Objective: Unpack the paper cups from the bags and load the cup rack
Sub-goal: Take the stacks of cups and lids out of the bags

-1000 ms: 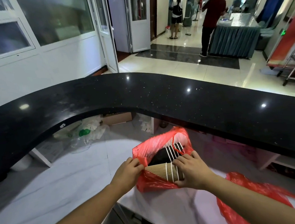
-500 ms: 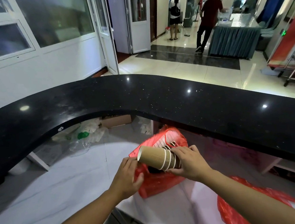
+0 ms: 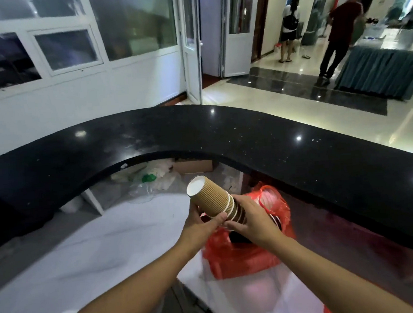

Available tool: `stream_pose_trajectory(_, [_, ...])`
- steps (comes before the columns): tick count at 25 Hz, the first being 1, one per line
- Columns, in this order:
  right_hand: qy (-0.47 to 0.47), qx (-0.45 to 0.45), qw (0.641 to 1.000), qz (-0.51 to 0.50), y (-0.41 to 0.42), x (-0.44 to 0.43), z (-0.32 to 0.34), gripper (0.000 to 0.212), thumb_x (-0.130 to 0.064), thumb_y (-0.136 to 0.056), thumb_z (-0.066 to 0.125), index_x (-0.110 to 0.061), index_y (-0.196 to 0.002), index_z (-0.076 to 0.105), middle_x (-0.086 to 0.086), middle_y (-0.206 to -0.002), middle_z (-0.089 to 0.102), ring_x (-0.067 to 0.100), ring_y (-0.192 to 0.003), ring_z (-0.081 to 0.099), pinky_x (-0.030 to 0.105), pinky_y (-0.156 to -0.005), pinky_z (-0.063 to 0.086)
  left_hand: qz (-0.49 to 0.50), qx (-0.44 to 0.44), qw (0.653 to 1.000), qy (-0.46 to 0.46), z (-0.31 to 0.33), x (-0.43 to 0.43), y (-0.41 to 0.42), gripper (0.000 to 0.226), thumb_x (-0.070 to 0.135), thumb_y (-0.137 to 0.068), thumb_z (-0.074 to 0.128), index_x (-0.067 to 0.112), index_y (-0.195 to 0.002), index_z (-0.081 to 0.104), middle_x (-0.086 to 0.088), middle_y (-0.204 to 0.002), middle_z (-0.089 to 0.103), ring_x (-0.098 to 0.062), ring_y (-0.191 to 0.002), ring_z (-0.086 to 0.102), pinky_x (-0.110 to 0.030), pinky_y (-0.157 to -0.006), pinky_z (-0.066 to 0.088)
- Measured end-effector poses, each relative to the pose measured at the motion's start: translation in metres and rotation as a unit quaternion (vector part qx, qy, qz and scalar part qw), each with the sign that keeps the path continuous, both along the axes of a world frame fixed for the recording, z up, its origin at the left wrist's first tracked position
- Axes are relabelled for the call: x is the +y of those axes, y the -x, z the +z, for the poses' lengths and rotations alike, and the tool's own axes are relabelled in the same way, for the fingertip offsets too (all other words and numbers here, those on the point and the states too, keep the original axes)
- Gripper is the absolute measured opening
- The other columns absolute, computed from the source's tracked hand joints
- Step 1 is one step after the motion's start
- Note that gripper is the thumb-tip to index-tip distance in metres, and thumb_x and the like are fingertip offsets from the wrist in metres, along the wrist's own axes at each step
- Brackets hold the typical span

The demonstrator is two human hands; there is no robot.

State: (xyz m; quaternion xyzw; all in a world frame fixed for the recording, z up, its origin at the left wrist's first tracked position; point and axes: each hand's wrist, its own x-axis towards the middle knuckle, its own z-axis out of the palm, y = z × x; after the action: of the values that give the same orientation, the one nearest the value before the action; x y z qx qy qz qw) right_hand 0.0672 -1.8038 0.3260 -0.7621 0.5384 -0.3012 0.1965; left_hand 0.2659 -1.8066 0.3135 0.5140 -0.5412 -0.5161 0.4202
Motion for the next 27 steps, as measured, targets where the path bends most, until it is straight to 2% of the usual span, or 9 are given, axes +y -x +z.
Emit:
stream_pose_trajectory(3, [-0.013, -0.001, 0.996, 0.094, -0.035, -0.007, 0.0, 0.075, -0.05, -0.078, 0.077, -0.027, -0.143, 0.046, -0.009, -0.135, 0.055, 0.003, -0.121, 0.05, 0.02, -0.102, 0.04, 0.071, -0.039, 0.997, 0.002, 0.006, 0.02, -0.043, 0.085, 0.048, -0.064, 0.089, 0.037, -0.133, 0.041, 0.009, -0.121, 0.067, -0.008, -0.103, 0.07, -0.041, -0.091, 0.059])
stream_pose_trajectory(6, [-0.025, 0.012, 0.982, 0.187, -0.087, -0.011, -0.007, 0.07, -0.048, -0.084, 0.069, -0.028, -0.146, 0.042, -0.006, -0.139, 0.053, 0.008, -0.124, 0.051, 0.036, -0.106, 0.044, 0.139, -0.081, 0.987, -0.004, 0.011, 0.053, -0.093, 0.076, 0.043, -0.069, 0.09, 0.045, -0.125, 0.039, 0.018, -0.12, 0.064, 0.005, -0.102, 0.066, -0.026, -0.088, 0.057])
stream_pose_trajectory(8, [-0.03, 0.005, 0.975, 0.221, -0.129, -0.006, -0.008, 0.071, -0.058, -0.086, 0.061, -0.033, -0.147, 0.037, -0.007, -0.142, 0.05, 0.006, -0.119, 0.054, 0.039, -0.101, 0.048, 0.183, -0.11, 0.977, -0.003, 0.015, 0.077, -0.13, 0.076, 0.041, -0.07, 0.09, 0.045, -0.124, 0.036, 0.021, -0.12, 0.062, 0.012, -0.099, 0.063, -0.017, -0.083, 0.053])
stream_pose_trajectory(11, [-0.051, -0.004, 0.954, 0.295, -0.207, 0.013, -0.001, 0.084, -0.079, -0.08, 0.053, -0.04, -0.15, 0.029, -0.014, -0.144, 0.046, 0.002, -0.117, 0.054, 0.031, -0.097, 0.05, 0.239, -0.151, 0.959, 0.004, 0.017, 0.116, -0.191, 0.084, 0.044, -0.065, 0.092, 0.05, -0.127, 0.036, 0.027, -0.121, 0.058, 0.01, -0.105, 0.06, -0.014, -0.081, 0.052])
stream_pose_trajectory(14, [-0.064, -0.018, 0.933, 0.353, -0.288, 0.034, 0.01, 0.087, -0.066, -0.077, 0.071, -0.047, -0.148, 0.024, -0.024, -0.142, 0.044, 0.0, -0.116, 0.052, 0.022, -0.091, 0.049, 0.273, -0.178, 0.945, 0.004, 0.009, 0.15, -0.25, 0.085, 0.042, -0.069, 0.09, 0.066, -0.126, 0.032, 0.026, -0.127, 0.056, 0.001, -0.114, 0.058, -0.02, -0.088, 0.053])
stream_pose_trajectory(16, [-0.084, -0.037, 0.927, 0.364, -0.335, 0.04, 0.007, 0.084, -0.057, -0.074, 0.08, -0.048, -0.143, 0.032, -0.025, -0.138, 0.049, 0.002, -0.113, 0.055, 0.023, -0.089, 0.051, 0.27, -0.208, 0.94, 0.002, 0.005, 0.164, -0.287, 0.084, 0.038, -0.077, 0.085, 0.066, -0.133, 0.029, 0.024, -0.132, 0.055, 0.0, -0.118, 0.055, -0.023, -0.094, 0.051])
stream_pose_trajectory(20, [-0.132, -0.045, 0.924, 0.356, -0.419, 0.043, -0.018, 0.078, -0.052, -0.068, 0.084, -0.048, -0.133, 0.041, -0.024, -0.126, 0.057, 0.004, -0.111, 0.058, 0.03, -0.088, 0.055, 0.226, -0.244, 0.942, -0.037, -0.009, 0.178, -0.376, 0.075, 0.027, -0.09, 0.074, 0.059, -0.143, 0.032, 0.02, -0.139, 0.053, 0.001, -0.114, 0.056, -0.017, -0.093, 0.049])
stream_pose_trajectory(24, [-0.184, -0.036, 0.926, 0.328, -0.484, 0.05, -0.054, 0.078, -0.049, -0.065, 0.085, -0.045, -0.131, 0.044, -0.022, -0.125, 0.057, 0.004, -0.112, 0.057, 0.025, -0.09, 0.052, 0.226, -0.279, 0.931, -0.066, -0.038, 0.191, -0.446, 0.061, 0.03, -0.096, 0.066, 0.04, -0.149, 0.039, 0.014, -0.143, 0.052, -0.005, -0.115, 0.056, -0.027, -0.098, 0.05])
stream_pose_trajectory(27, [-0.226, -0.008, 0.926, 0.304, -0.524, 0.055, -0.08, 0.076, -0.034, -0.068, 0.087, -0.034, -0.132, 0.047, -0.021, -0.12, 0.057, 0.003, -0.108, 0.057, 0.013, -0.086, 0.045, 0.215, -0.265, 0.936, -0.089, -0.062, 0.197, -0.478, 0.057, 0.028, -0.098, 0.062, 0.038, -0.15, 0.039, 0.012, -0.143, 0.054, -0.007, -0.118, 0.058, -0.032, -0.101, 0.051])
